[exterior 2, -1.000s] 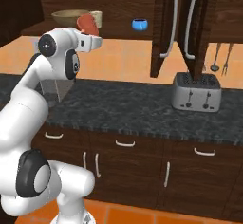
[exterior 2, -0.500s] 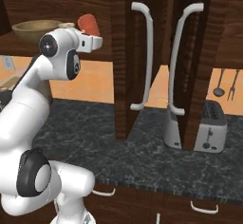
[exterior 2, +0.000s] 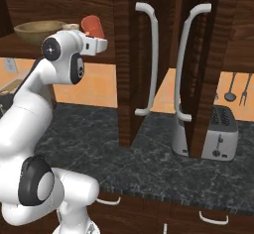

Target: Gather all objects into one cabinet and sort the glasses and bowls to opposite sides.

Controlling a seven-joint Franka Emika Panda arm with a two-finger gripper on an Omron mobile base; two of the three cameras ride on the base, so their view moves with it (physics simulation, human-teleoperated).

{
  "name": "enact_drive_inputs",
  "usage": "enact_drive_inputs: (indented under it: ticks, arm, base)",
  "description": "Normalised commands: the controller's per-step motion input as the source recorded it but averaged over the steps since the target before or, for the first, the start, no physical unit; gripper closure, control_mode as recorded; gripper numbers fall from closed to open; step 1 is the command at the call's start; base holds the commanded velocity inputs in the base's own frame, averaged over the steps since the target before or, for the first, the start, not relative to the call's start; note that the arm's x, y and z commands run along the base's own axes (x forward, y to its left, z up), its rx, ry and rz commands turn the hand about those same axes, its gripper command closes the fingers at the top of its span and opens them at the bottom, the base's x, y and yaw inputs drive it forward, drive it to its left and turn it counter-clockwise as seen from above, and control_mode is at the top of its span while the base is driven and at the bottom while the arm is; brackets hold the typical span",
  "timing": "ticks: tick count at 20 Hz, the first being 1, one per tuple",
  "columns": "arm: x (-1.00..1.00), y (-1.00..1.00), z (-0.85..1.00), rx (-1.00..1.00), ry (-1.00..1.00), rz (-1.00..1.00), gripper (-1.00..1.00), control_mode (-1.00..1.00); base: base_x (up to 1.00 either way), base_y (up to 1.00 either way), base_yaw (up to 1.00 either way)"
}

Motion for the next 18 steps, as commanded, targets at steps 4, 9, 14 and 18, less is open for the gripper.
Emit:
enact_drive_inputs:
  ticks: [4,9,14,18]
  arm:
    - [0.00,0.00,0.00,0.00,0.00,0.00,1.00,1.00]
    - [0.00,0.00,0.00,0.00,0.00,0.00,1.00,1.00]
    - [0.08,0.00,0.06,0.00,0.08,0.00,1.00,-1.00]
    - [0.00,0.00,0.45,0.00,0.12,0.00,1.00,-1.00]
  base:
    - [0.44,0.00,0.00]
    - [0.28,0.00,0.00]
    - [0.00,0.00,0.00]
    - [0.00,0.00,0.00]
